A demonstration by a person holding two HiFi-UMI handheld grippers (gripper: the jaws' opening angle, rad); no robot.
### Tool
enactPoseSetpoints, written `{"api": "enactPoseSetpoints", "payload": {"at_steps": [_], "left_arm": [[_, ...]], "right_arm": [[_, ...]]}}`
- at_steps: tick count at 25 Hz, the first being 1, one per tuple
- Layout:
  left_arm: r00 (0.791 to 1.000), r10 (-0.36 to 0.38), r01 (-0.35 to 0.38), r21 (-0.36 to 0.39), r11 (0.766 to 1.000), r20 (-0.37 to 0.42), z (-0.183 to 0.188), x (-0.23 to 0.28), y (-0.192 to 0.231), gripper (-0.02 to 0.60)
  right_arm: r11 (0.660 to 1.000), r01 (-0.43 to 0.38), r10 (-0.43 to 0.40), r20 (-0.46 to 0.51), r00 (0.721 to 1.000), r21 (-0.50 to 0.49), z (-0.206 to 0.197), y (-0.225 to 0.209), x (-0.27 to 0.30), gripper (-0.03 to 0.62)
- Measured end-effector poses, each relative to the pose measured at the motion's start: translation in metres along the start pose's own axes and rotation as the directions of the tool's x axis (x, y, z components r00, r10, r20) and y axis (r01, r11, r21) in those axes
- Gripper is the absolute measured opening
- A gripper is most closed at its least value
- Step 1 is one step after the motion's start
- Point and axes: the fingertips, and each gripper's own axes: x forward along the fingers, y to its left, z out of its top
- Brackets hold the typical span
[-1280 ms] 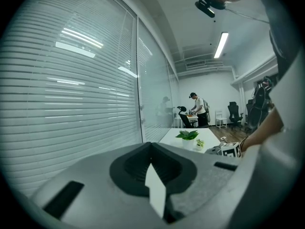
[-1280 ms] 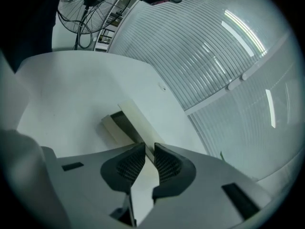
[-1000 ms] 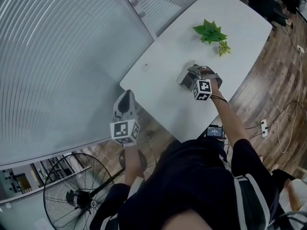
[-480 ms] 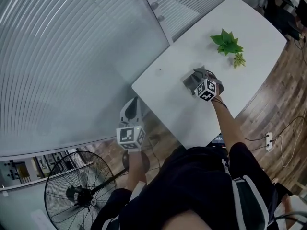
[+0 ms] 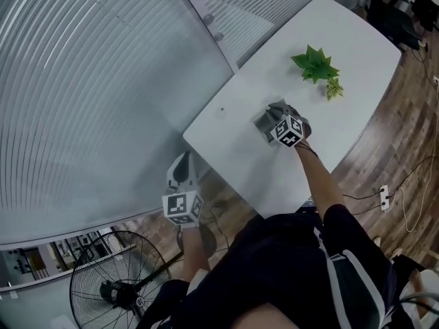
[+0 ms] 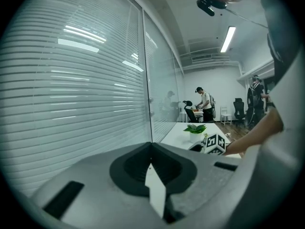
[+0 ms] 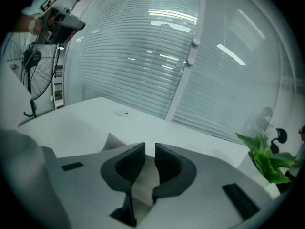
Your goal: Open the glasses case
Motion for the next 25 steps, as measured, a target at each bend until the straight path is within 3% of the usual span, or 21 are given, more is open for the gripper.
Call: {"api": "enactPoseSetpoints", "payload": {"at_steps": [5,11,18,22,25], "left_arm": [[0.999,-0.017,0.018,-0.01,1.0,0.045,0.012,0.012,-0.004,-0.002],[0.992,-0.065,0.067,-0.015,0.998,0.108,0.035,0.024,-0.027,-0.002],[0.978,-0.139,0.139,0.01,0.99,0.158,0.054,0.025,-0.064,-0.002],[0.971,-0.169,0.167,0.029,0.986,0.171,0.058,0.021,-0.083,-0.002],[0.969,-0.186,0.179,0.057,0.982,0.165,0.06,0.016,-0.093,-0.002]], "right_arm": [[0.991,0.09,-0.104,0.142,0.984,0.102,0.053,-0.039,-0.055,0.069],[0.915,0.234,-0.335,0.298,0.894,0.327,0.12,-0.088,-0.195,0.055],[0.795,0.328,-0.521,0.3,0.799,0.51,0.116,-0.085,-0.326,0.016],[0.752,0.357,-0.563,0.257,0.785,0.554,0.092,-0.069,-0.356,0.015],[0.741,0.385,-0.587,0.253,0.769,0.55,0.09,-0.069,-0.374,0.015]]}}
